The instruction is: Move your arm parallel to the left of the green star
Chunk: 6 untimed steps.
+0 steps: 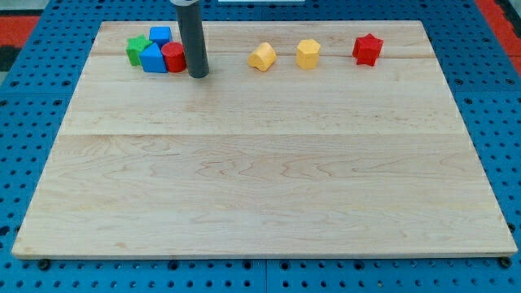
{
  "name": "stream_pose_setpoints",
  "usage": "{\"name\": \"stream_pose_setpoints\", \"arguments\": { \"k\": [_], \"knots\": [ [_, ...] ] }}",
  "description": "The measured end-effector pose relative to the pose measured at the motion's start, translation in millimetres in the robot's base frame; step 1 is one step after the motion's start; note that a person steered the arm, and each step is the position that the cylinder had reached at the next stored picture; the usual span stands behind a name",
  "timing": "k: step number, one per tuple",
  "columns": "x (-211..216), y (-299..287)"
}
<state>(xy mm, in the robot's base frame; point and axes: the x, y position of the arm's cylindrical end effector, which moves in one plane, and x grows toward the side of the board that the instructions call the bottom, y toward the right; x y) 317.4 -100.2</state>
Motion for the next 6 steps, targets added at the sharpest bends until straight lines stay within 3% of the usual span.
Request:
{"name": "stream_pose_setpoints", "arguments": {
  "k": [2,4,5,6],
  "knots": [
    [0.9,1.1],
    [15.1,-75.0],
    [14.5,-158.6],
    [-7.5,-170.4]
  ]
}}
